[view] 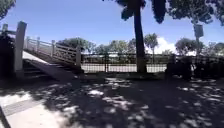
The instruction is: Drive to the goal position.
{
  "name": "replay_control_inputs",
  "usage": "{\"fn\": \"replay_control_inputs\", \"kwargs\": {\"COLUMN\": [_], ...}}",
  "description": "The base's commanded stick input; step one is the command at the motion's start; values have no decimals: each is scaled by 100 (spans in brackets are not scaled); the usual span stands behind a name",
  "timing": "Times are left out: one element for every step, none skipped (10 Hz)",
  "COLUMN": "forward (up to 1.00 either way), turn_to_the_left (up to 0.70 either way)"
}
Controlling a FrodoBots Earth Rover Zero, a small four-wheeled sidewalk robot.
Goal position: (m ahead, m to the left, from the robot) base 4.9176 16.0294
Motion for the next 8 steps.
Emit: {"fn": "replay_control_inputs", "kwargs": {"forward": [0, 0, 0, 0, 0, 3, 45, 45], "turn_to_the_left": [0, 0, 0, 0, 0, 0, 0, 0]}}
